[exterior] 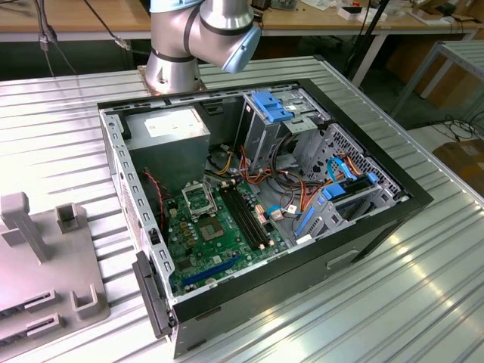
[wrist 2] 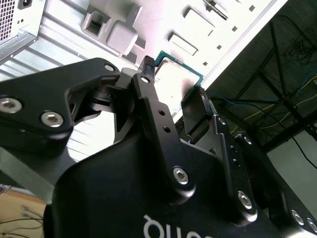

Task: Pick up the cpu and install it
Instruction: 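Pick up the cpu and move it towards the insertion slot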

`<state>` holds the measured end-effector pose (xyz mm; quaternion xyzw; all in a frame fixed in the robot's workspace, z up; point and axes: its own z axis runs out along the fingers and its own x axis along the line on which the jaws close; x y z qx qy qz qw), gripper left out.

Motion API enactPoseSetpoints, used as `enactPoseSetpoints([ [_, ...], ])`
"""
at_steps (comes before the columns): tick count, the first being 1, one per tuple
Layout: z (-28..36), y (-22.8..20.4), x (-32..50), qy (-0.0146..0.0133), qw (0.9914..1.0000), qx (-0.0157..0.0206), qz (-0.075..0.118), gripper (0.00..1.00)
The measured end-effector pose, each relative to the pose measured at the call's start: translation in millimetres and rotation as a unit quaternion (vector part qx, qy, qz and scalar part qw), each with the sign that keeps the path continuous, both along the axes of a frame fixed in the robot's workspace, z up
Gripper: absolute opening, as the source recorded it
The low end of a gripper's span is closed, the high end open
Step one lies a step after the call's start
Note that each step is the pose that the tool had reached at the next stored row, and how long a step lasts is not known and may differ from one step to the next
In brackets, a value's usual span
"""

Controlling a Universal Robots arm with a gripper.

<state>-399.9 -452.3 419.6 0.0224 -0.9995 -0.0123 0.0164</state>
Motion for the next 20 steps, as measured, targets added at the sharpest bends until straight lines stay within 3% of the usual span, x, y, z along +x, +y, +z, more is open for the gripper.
enactPoseSetpoints([
  [5,0.3,0.0,1.1,0.0003,1.0,-0.0002,0.0,0.47],
  [12,-0.3,0.0,17.0,0.0001,1.0,0.0,0.0,0.47],
  [20,-1.5,0.0,29.1,0.0001,1.0,-0.0001,0.0,0.47],
])
